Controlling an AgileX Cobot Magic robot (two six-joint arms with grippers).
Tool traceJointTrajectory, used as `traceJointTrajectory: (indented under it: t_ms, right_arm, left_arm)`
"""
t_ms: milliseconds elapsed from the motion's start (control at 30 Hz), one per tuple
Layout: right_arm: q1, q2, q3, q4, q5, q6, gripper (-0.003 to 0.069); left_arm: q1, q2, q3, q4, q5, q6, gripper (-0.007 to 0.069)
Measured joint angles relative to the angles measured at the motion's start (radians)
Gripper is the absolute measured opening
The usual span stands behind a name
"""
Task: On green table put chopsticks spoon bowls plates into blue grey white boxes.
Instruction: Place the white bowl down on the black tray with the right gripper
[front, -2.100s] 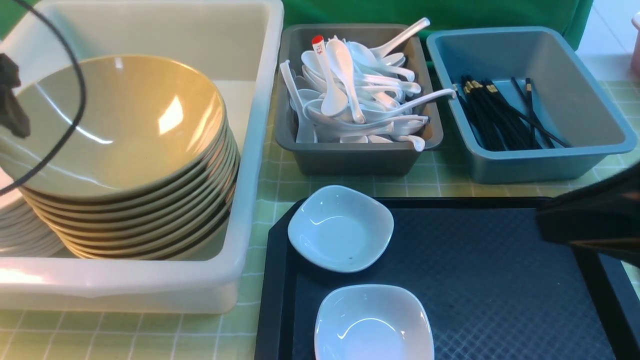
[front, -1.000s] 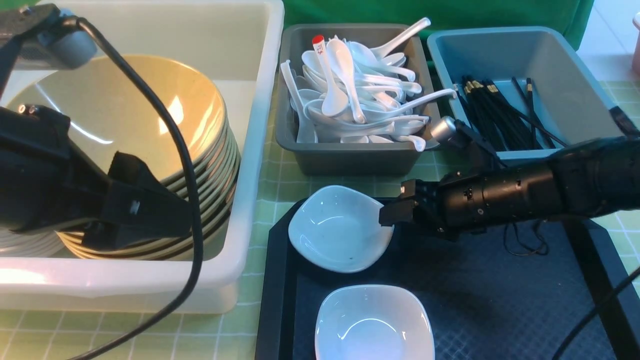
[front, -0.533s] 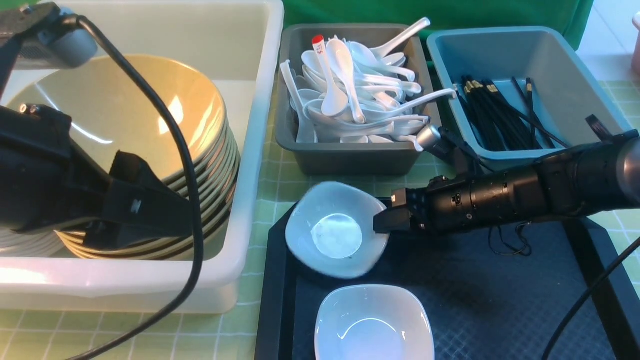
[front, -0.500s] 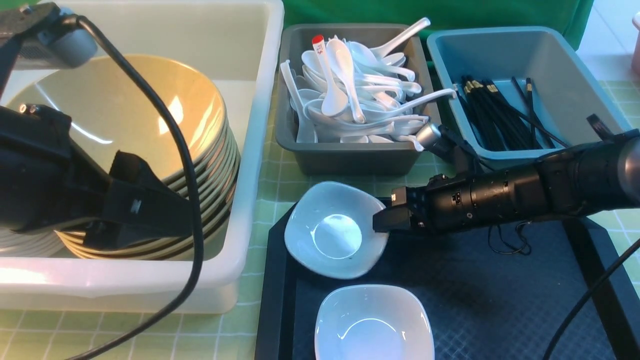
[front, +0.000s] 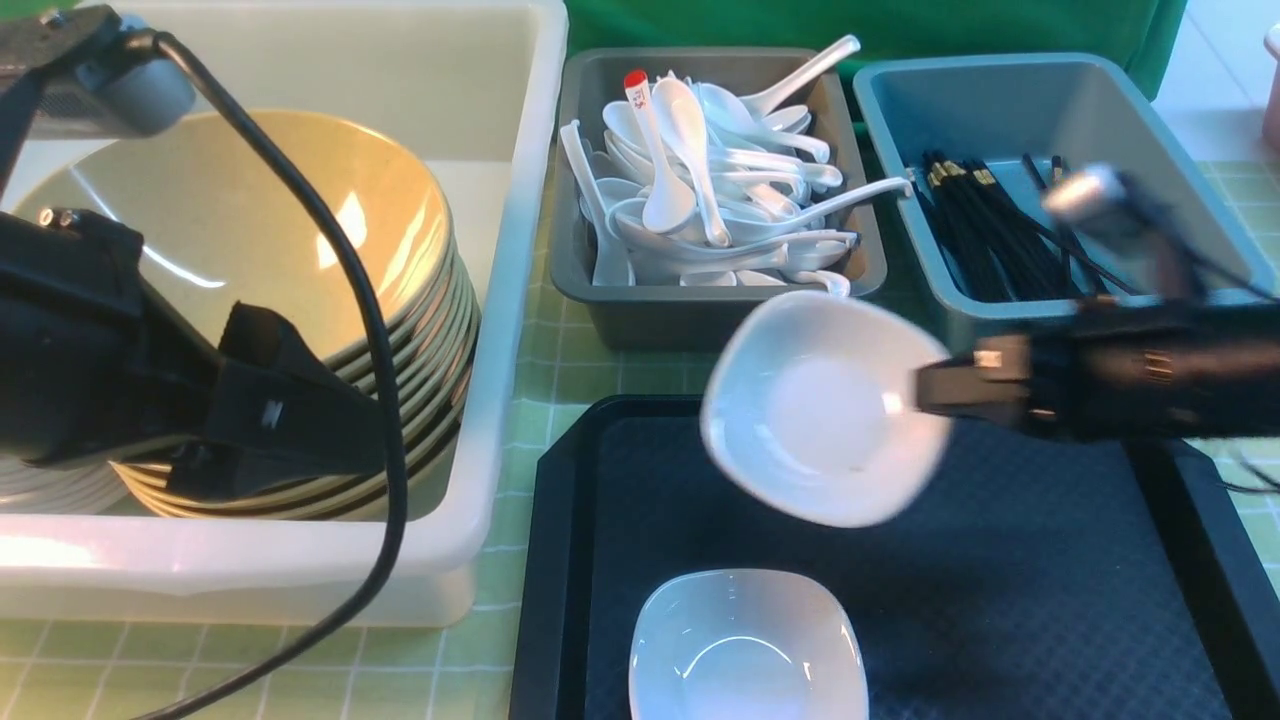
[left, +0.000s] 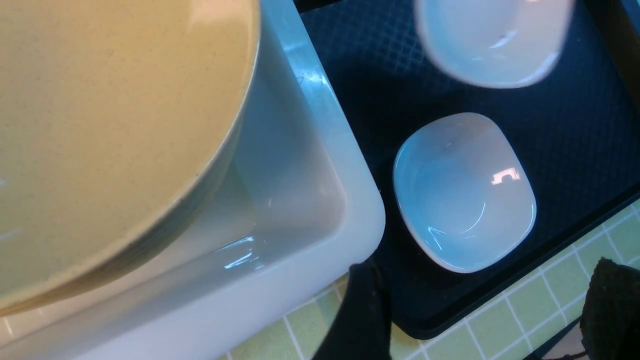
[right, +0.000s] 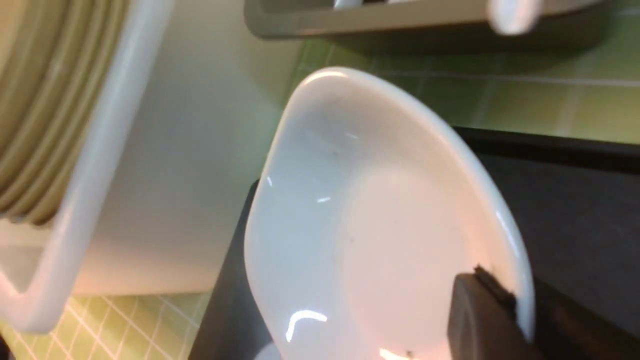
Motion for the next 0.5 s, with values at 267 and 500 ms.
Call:
traceJointTrajectory:
  t_ms: [267,500]
  right_arm:
    - [-0.121,-0.247,0.208,-0.087,0.021,0.065,0.0057]
    - [-0.121,-0.255,0.352,-0.100,-0.107,0.068,0.0057]
  left_arm:
    - [0.000,0.000,0.000,-0.047,0.000,0.010,0.0501]
    - [0.000,-0.001,0.000,-0.066,0.000,0.027,0.0501]
